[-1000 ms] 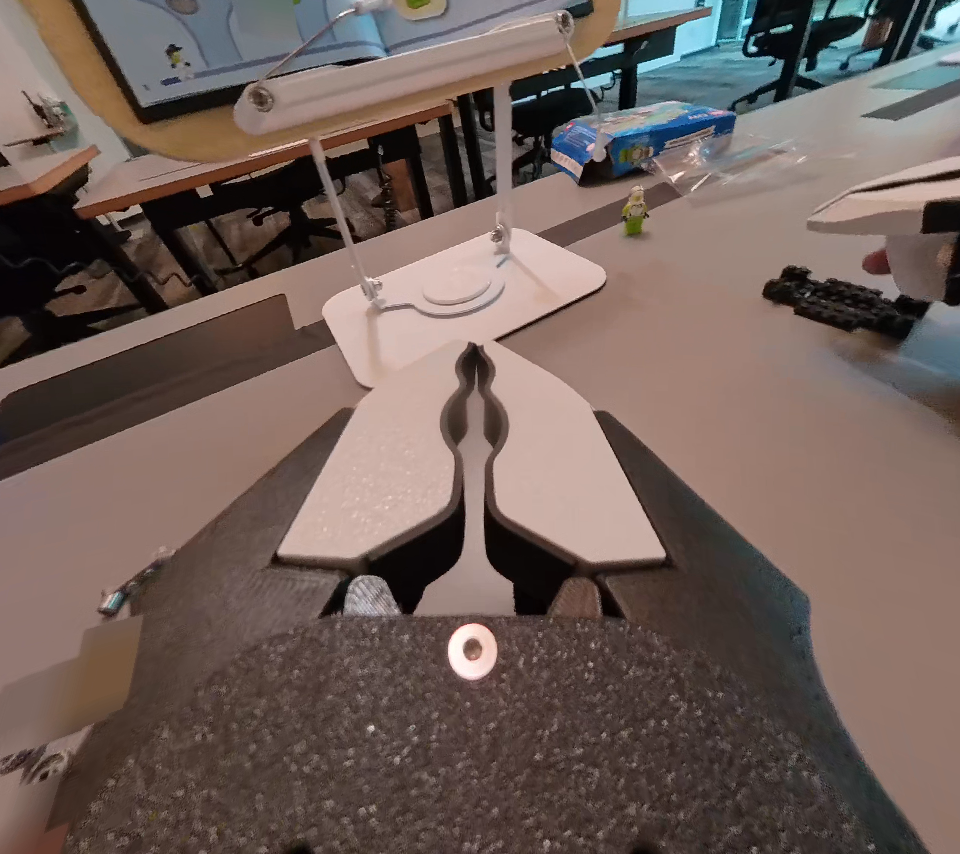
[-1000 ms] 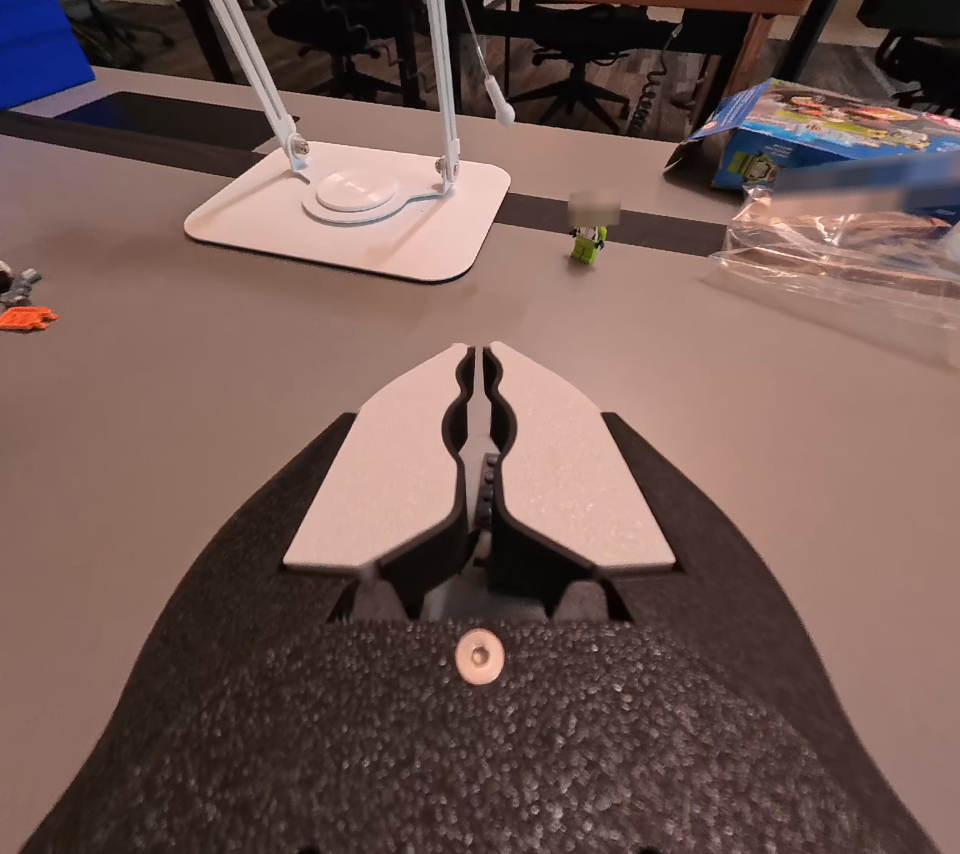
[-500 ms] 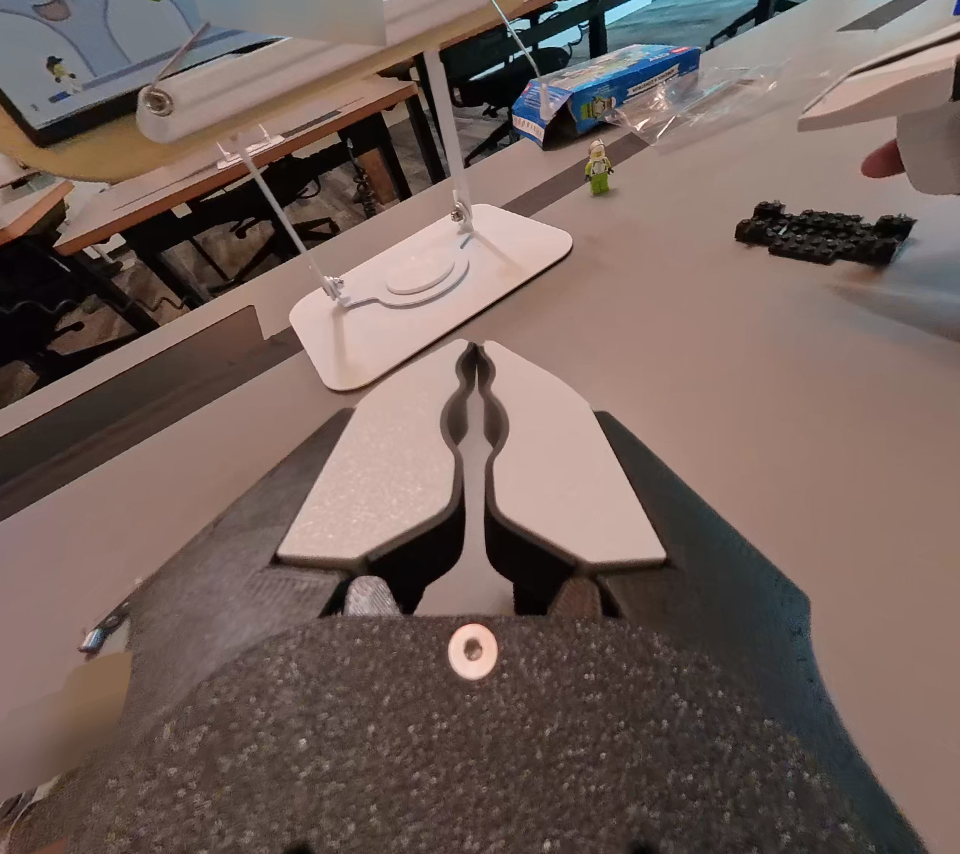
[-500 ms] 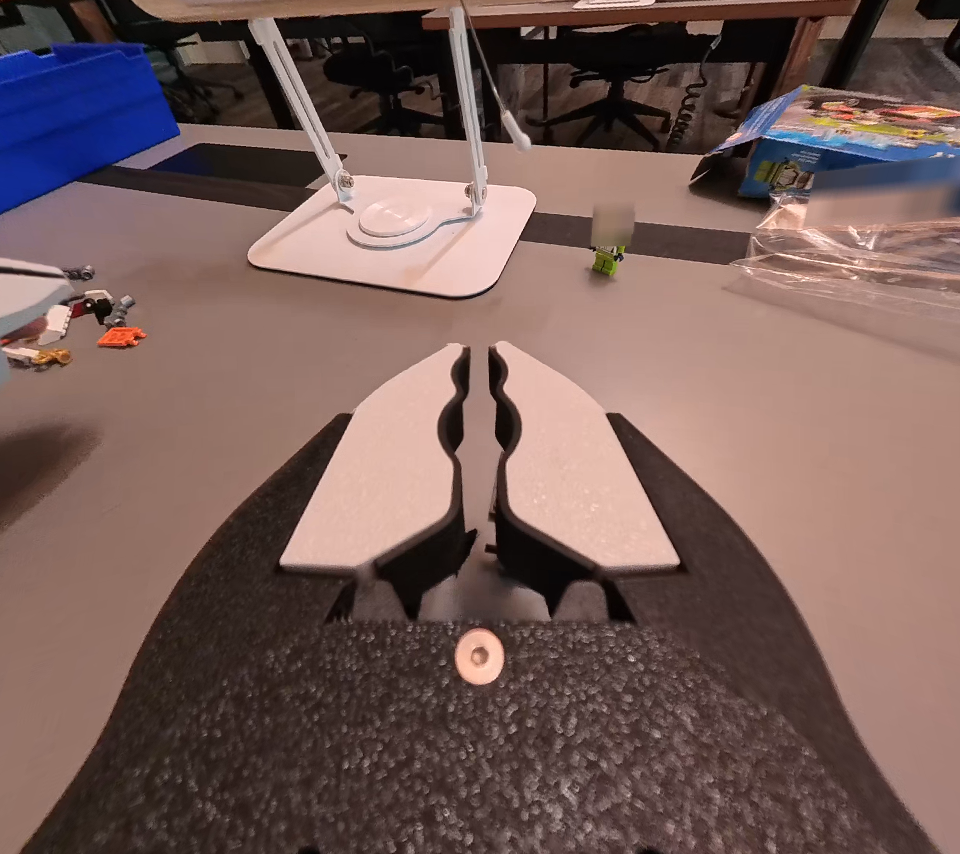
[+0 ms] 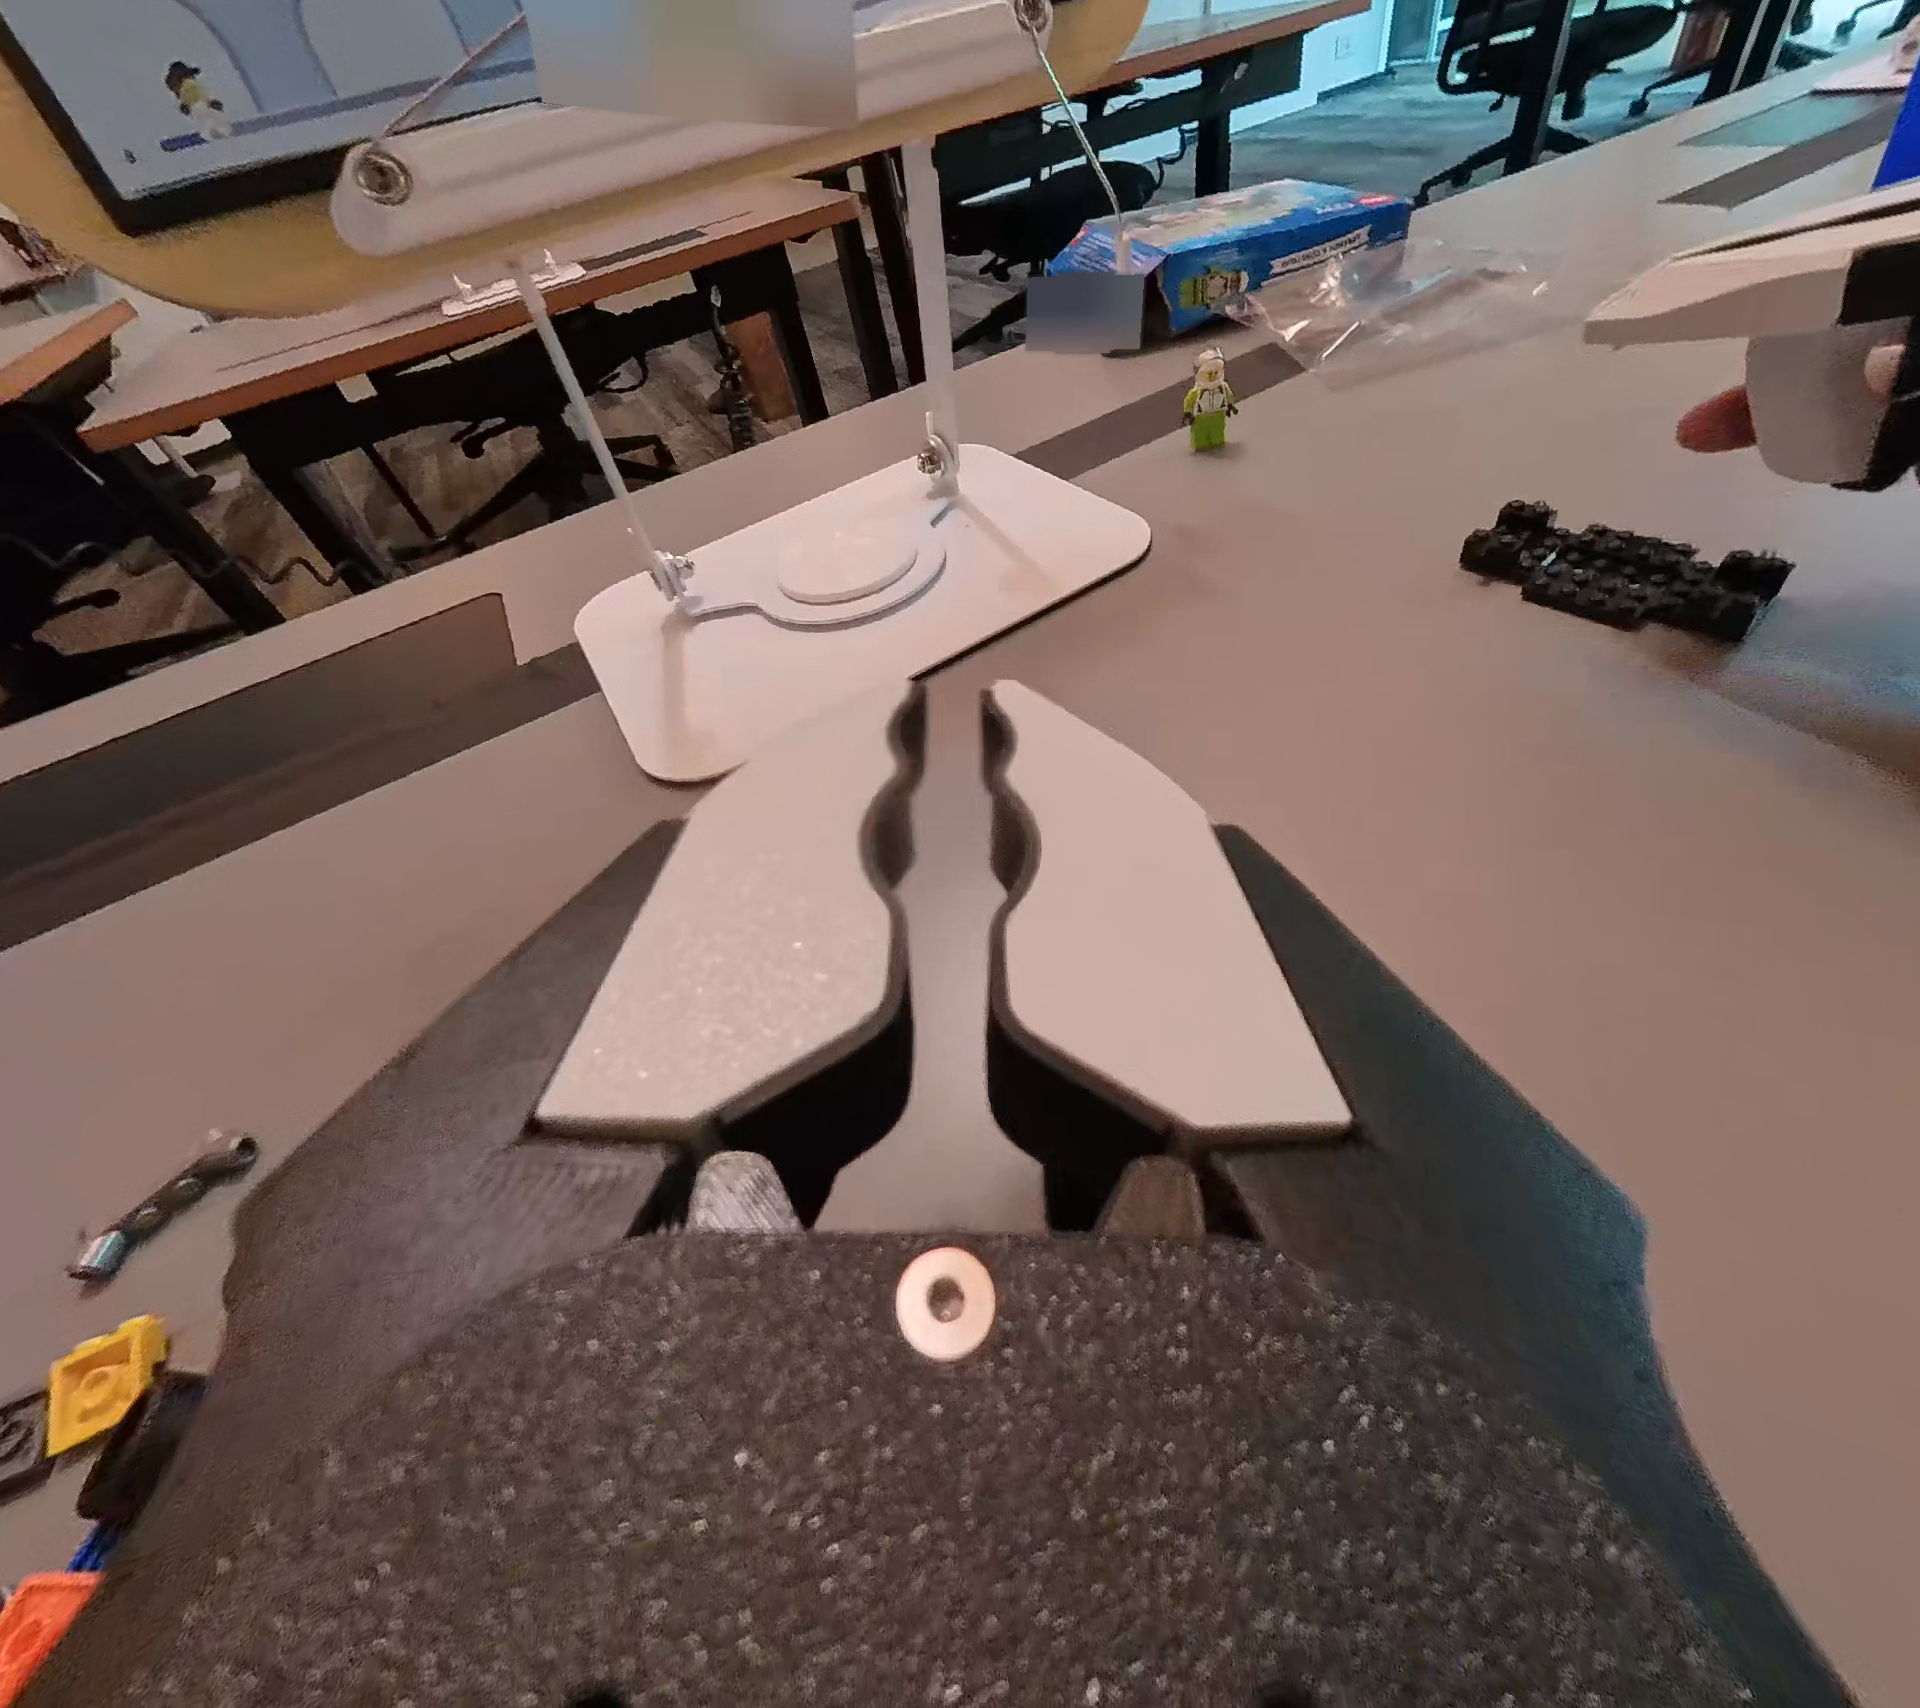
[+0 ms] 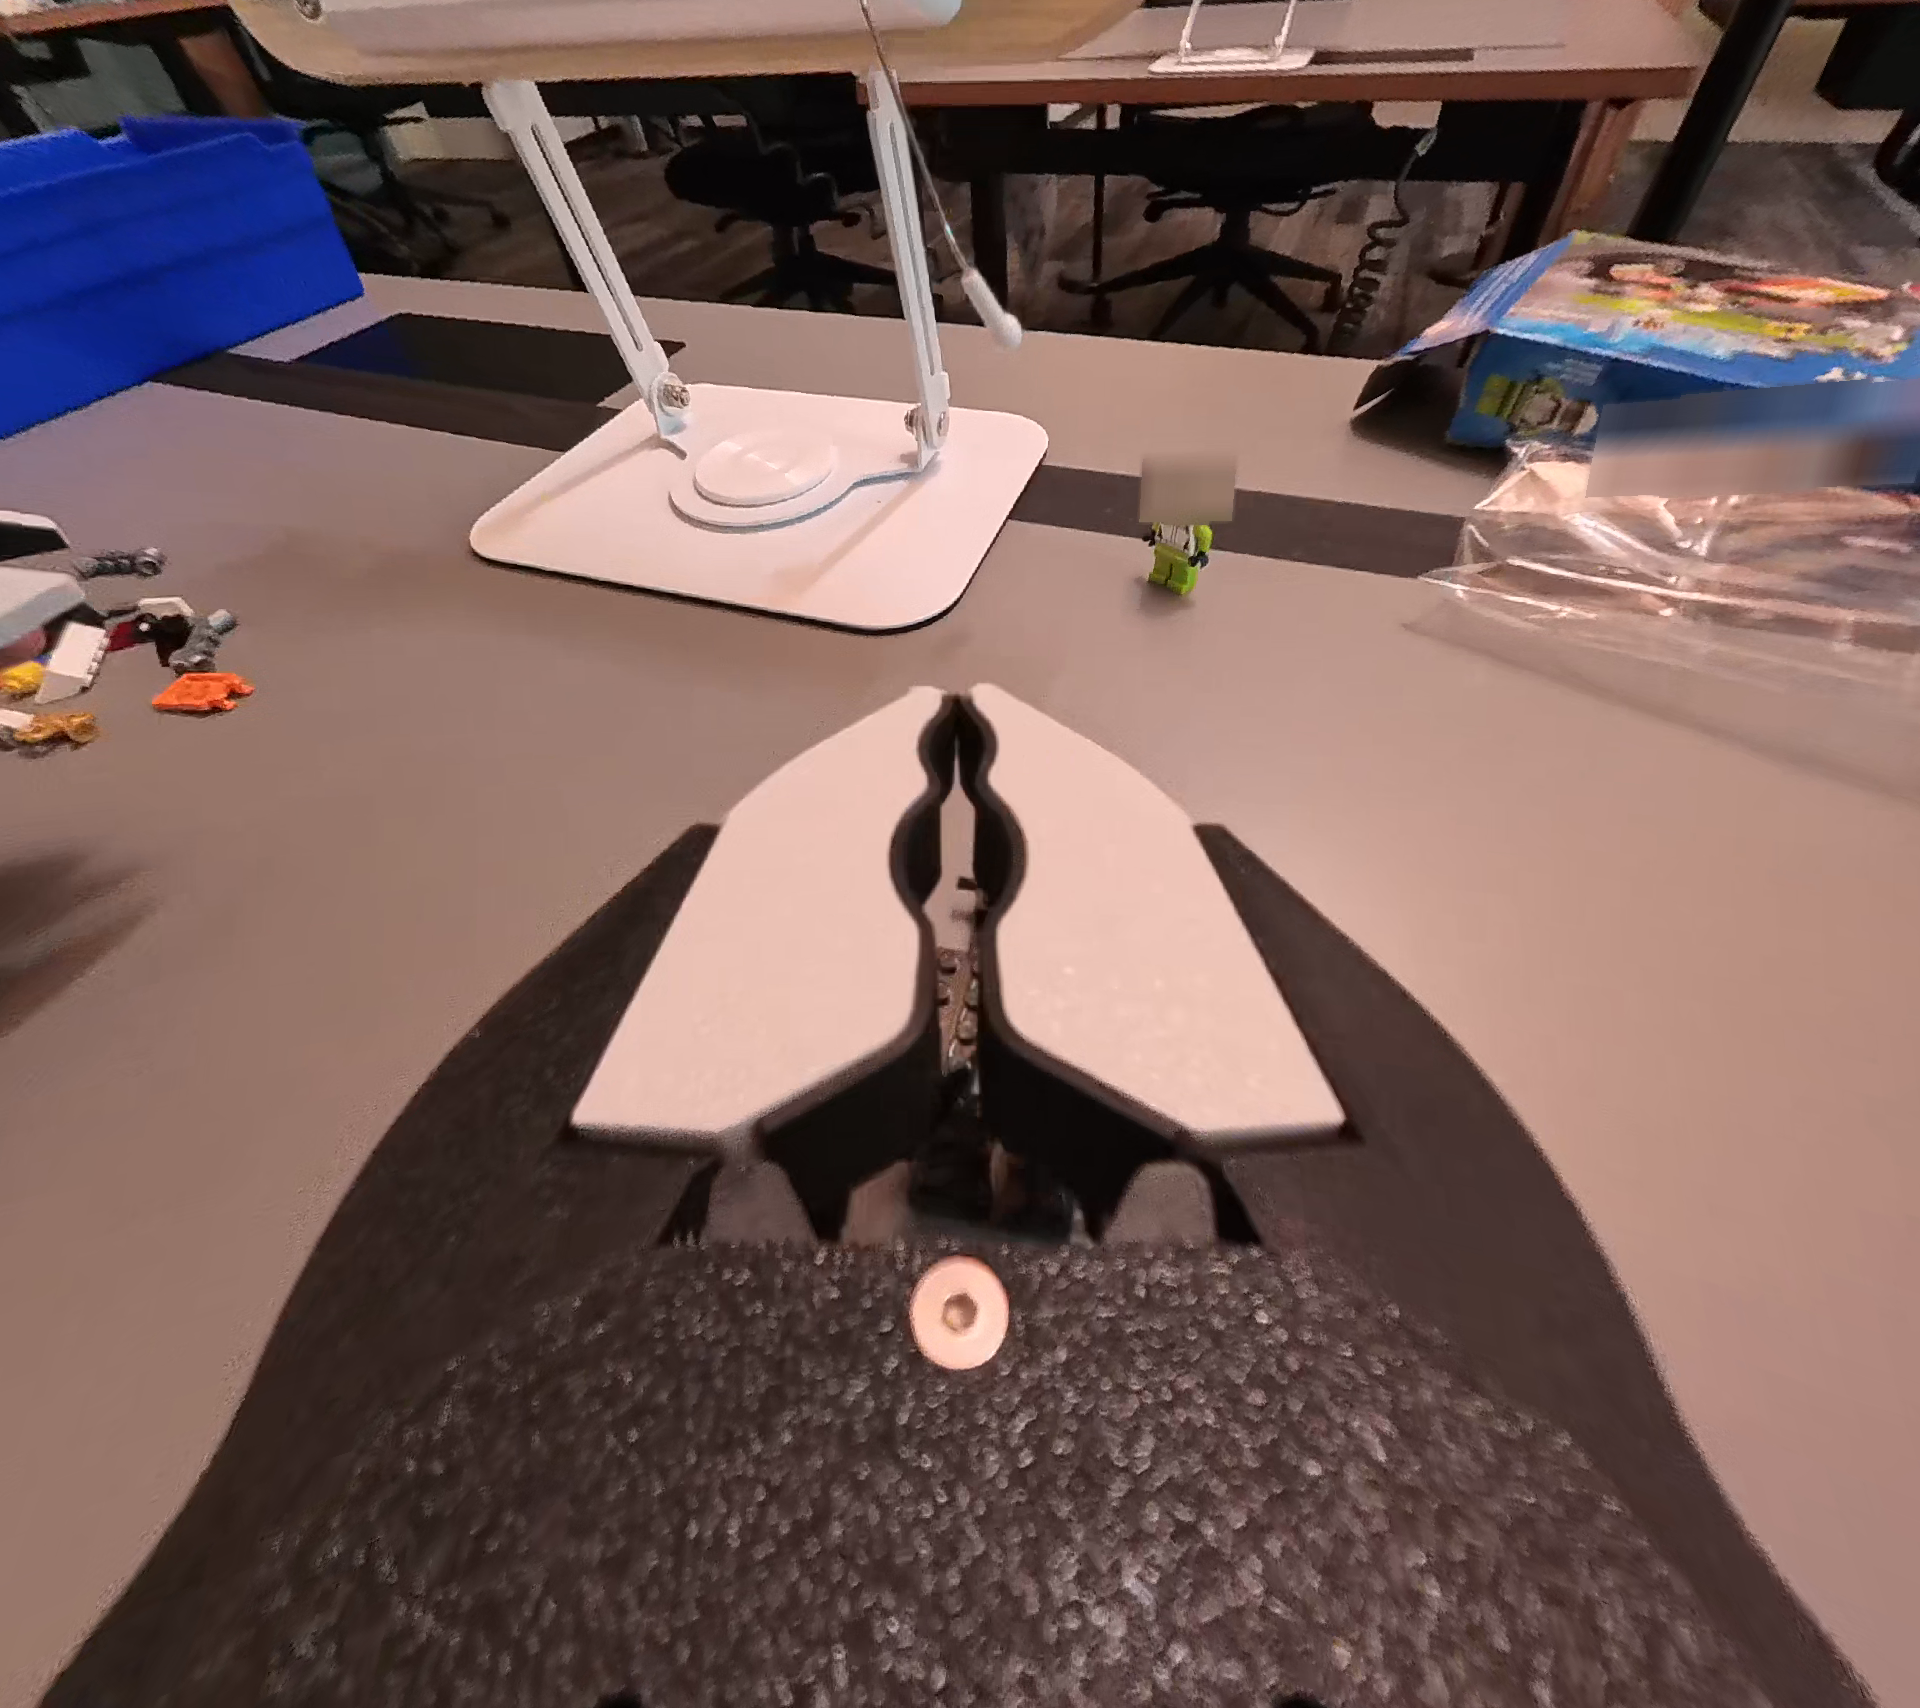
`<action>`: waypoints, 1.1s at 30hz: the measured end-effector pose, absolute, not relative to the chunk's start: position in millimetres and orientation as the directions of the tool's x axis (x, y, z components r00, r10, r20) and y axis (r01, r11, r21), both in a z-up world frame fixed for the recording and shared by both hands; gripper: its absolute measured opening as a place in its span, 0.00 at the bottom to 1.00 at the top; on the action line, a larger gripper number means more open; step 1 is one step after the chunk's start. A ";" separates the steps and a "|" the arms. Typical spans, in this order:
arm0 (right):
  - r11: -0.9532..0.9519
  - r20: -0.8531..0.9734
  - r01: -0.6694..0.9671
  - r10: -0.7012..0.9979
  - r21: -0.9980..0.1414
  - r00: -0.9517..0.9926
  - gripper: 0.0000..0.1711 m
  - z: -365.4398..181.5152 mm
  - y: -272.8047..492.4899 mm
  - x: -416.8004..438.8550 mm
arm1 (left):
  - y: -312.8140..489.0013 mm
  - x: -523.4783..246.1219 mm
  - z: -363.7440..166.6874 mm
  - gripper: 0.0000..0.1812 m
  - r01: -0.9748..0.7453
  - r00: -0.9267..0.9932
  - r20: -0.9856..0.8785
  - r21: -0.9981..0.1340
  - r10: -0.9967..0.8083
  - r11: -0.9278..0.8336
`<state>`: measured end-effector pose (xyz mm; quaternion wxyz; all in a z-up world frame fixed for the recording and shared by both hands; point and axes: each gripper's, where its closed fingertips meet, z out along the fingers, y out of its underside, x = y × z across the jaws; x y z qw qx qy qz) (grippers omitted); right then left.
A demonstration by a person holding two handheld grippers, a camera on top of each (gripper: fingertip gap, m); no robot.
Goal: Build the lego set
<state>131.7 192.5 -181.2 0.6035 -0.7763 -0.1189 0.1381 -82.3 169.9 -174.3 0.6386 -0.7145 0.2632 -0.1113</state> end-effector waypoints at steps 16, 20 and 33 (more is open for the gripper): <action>-0.230 -0.039 0.070 0.437 -0.971 0.899 0.02 -178.9 180.8 106.7 | 174.4 -95.7 -180.0 0.00 -0.187 0.869 -0.111 -0.976 -0.482 -0.111; -0.355 -0.276 -0.055 0.611 -0.933 0.742 0.01 -142.8 134.0 38.5 | 175.1 -98.1 -182.2 0.00 -0.181 0.875 -0.103 -0.976 -0.473 -0.123; -0.286 -0.385 -0.277 0.816 -0.917 0.431 0.28 42.0 -5.2 -78.5 | 176.8 -100.5 -184.4 0.00 -0.147 0.883 -0.058 -0.976 -0.466 -0.158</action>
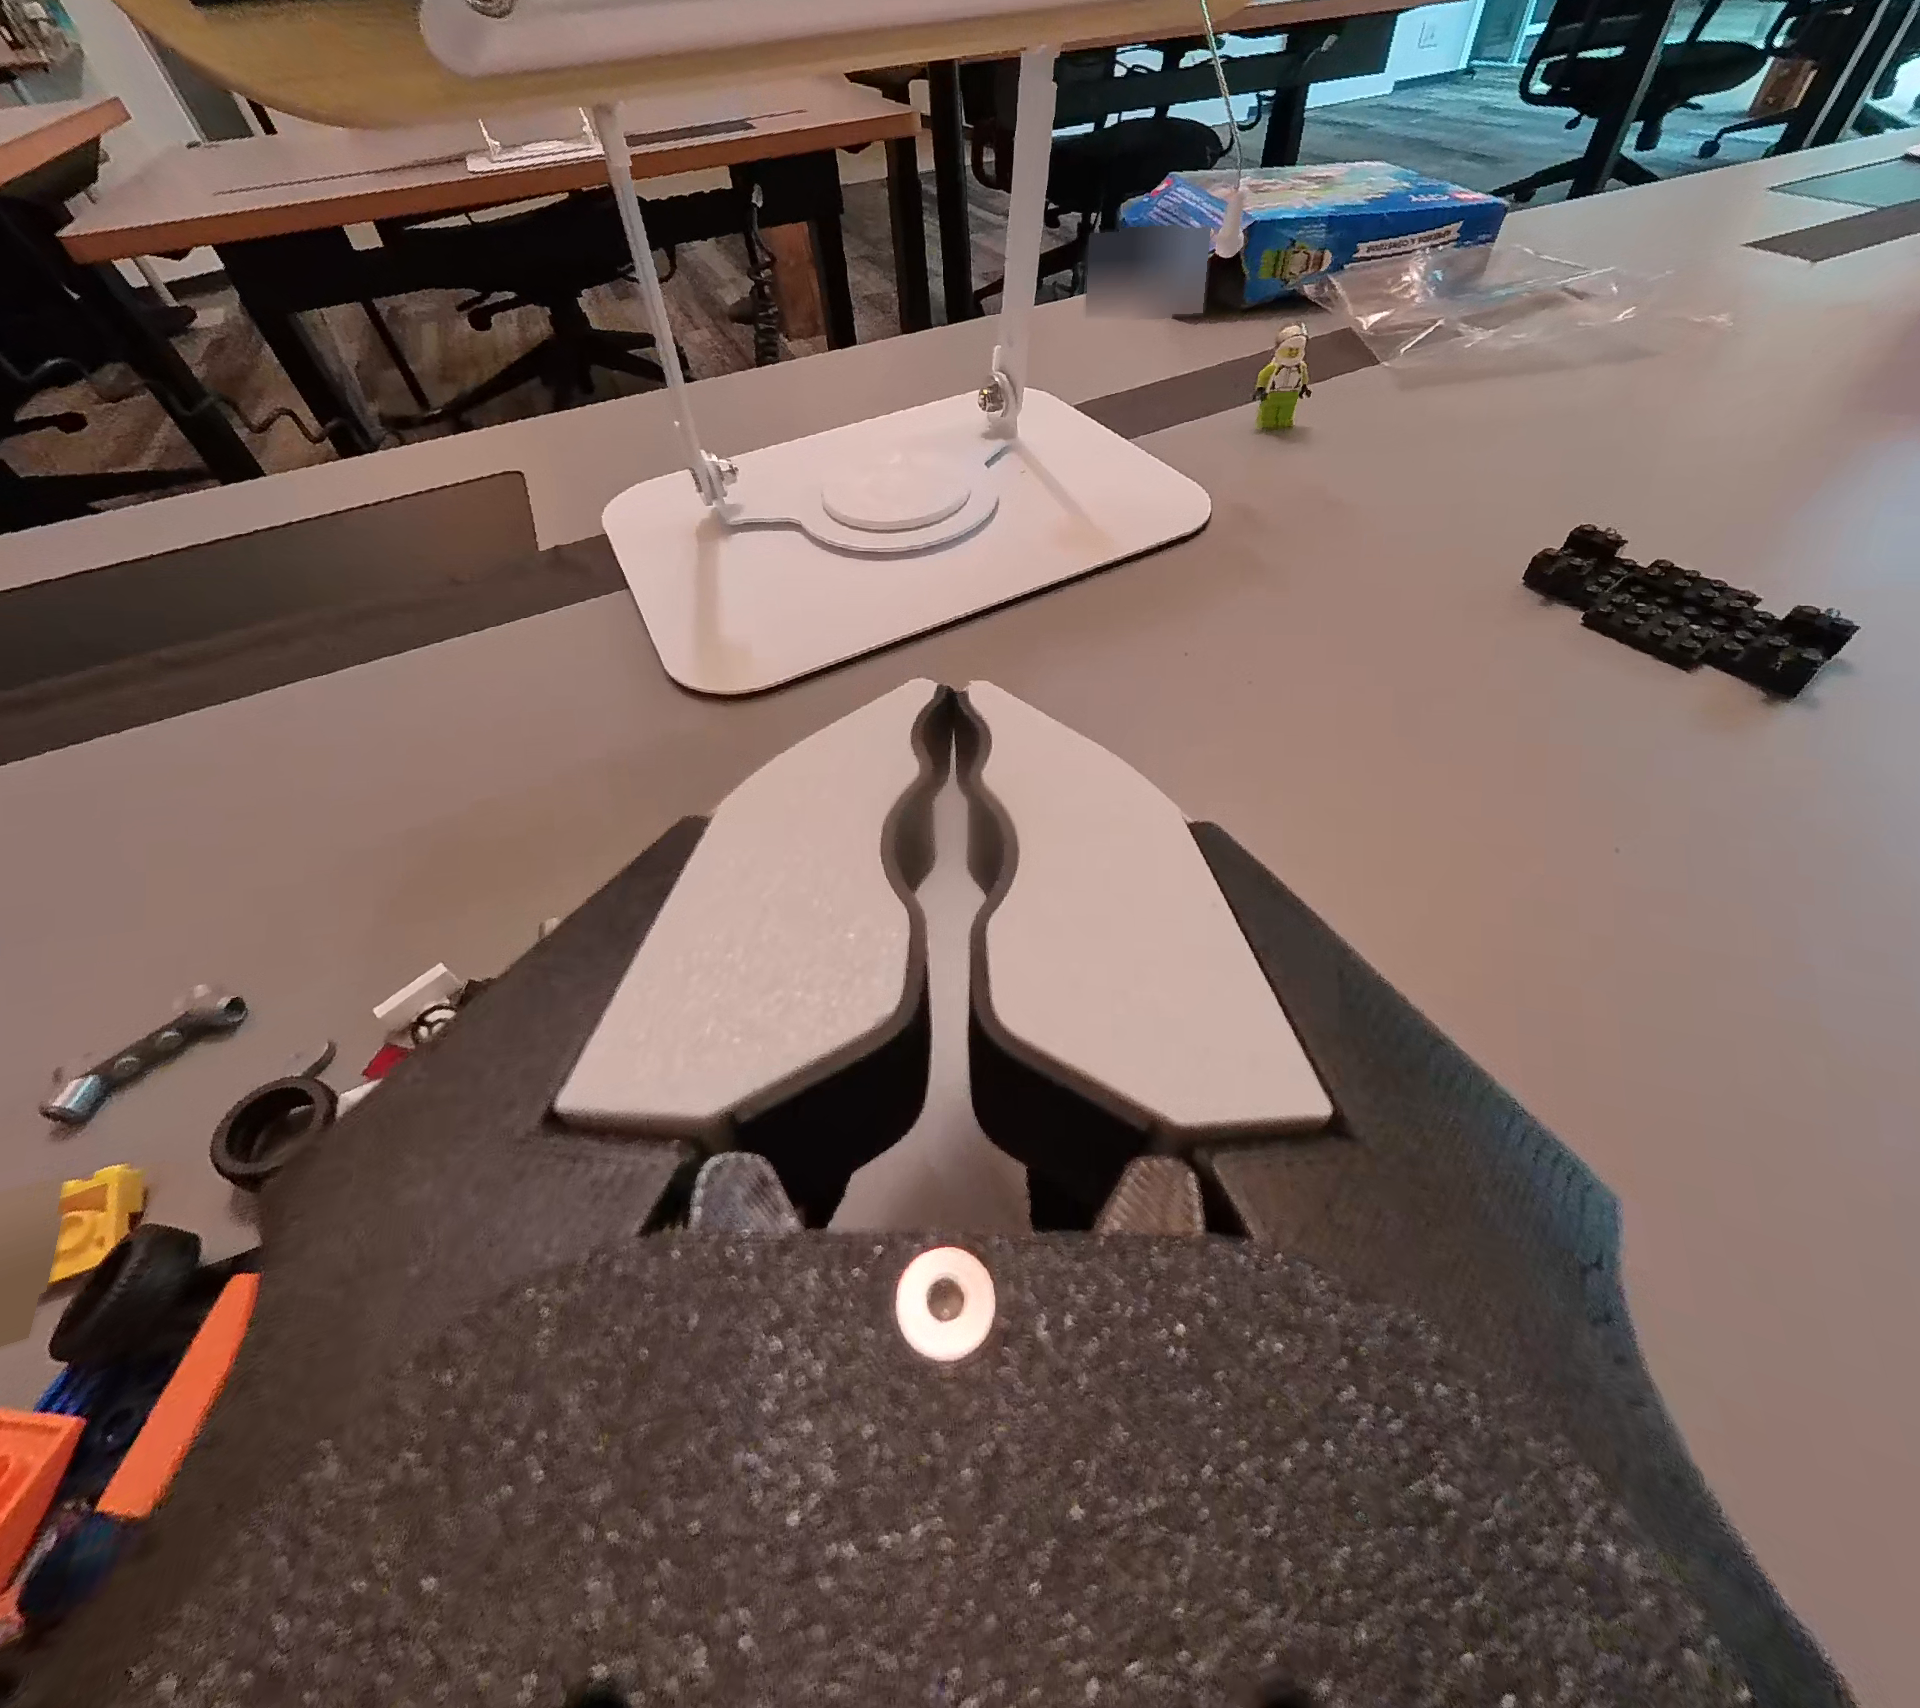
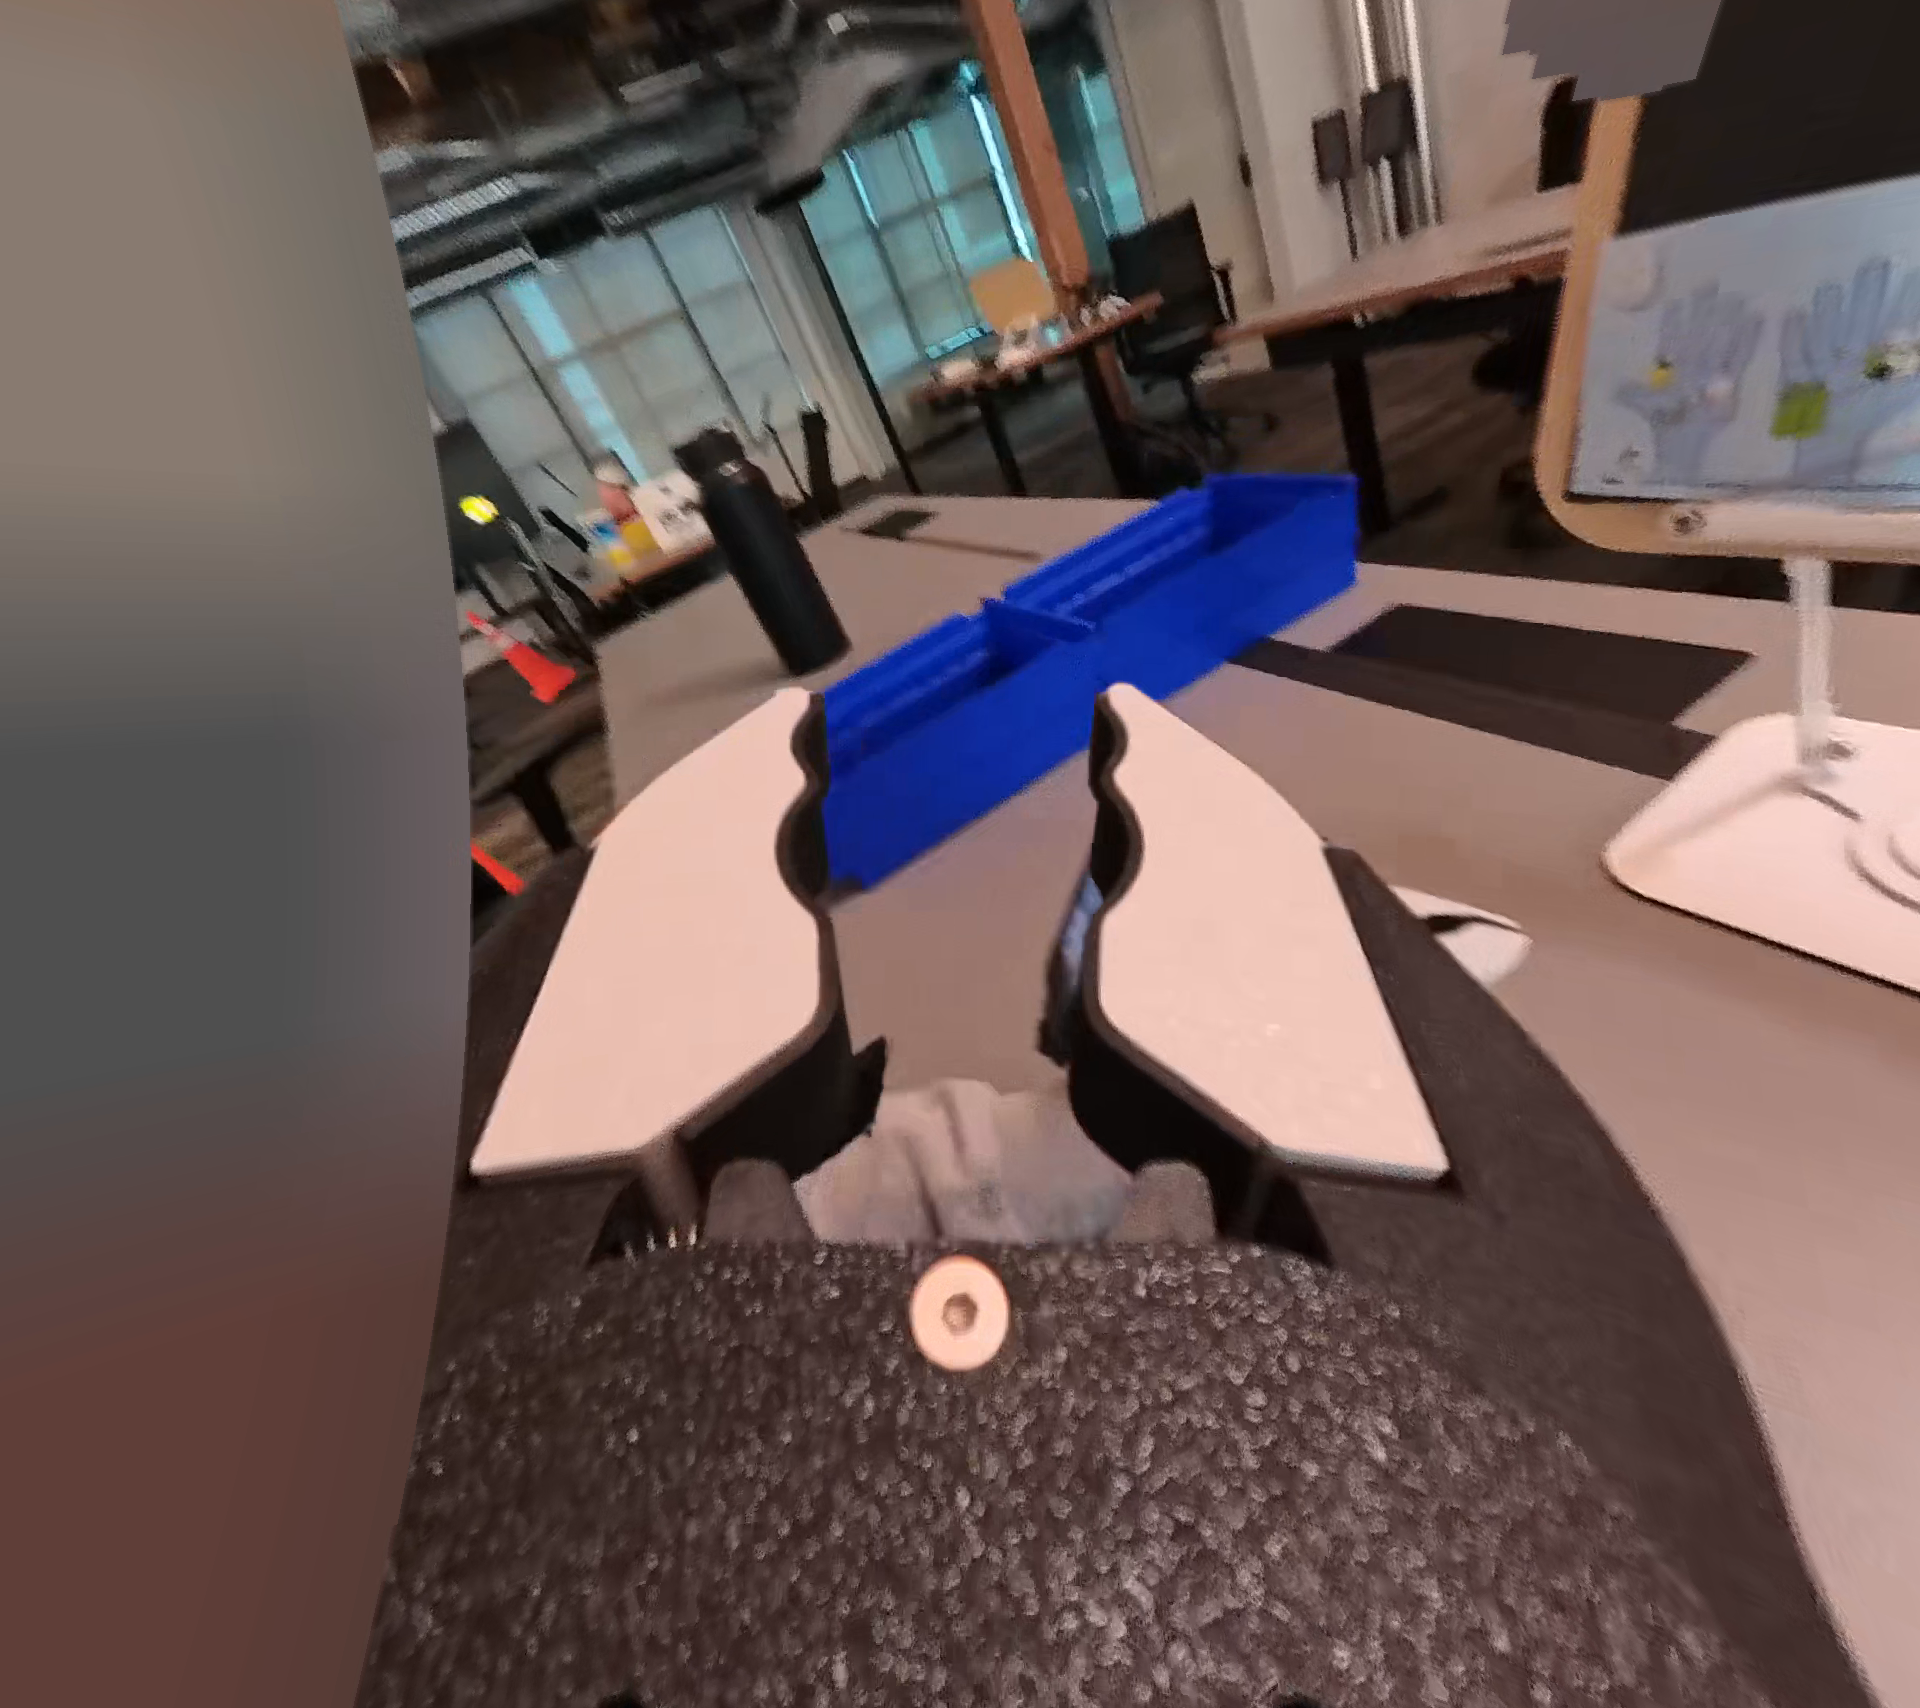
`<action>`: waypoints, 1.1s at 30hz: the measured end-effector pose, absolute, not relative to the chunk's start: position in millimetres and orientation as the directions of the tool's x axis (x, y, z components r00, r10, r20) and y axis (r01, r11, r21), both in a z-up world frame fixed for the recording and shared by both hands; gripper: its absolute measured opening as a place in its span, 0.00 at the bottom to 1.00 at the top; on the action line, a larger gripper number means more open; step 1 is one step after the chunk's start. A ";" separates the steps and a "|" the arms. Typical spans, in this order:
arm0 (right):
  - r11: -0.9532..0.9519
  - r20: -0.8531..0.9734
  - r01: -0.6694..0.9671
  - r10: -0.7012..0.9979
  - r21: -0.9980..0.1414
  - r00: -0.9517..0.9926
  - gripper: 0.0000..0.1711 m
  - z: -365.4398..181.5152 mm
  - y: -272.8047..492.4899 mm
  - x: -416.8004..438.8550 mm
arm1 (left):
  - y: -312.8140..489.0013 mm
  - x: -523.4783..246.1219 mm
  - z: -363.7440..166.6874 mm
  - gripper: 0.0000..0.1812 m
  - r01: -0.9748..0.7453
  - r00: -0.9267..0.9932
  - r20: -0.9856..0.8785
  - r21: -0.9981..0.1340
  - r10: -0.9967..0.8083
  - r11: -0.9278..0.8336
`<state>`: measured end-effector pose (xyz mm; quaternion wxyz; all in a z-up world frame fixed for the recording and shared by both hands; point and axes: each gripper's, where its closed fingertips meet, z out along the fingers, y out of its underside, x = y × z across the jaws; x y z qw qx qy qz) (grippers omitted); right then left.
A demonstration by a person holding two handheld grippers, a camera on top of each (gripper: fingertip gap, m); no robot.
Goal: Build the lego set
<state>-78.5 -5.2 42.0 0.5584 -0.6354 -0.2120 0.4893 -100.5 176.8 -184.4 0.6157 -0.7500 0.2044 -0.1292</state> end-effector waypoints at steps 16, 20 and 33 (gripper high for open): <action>-0.087 -0.136 -0.108 0.746 -0.990 0.652 0.28 -22.9 67.8 -50.8 | 179.0 -106.6 -180.1 0.00 -0.095 0.889 -0.002 -0.979 -0.459 -0.179; -0.005 0.054 0.071 0.597 -0.997 0.801 0.25 -78.3 128.8 -5.5 | 174.9 -104.7 -175.7 0.00 -0.073 0.875 0.025 -0.980 -0.483 -0.185; -0.202 0.014 0.092 0.358 -0.975 0.934 0.00 -152.0 204.9 129.7 | 171.7 -108.4 -163.9 0.05 -0.147 0.866 -0.066 -0.981 -0.495 -0.126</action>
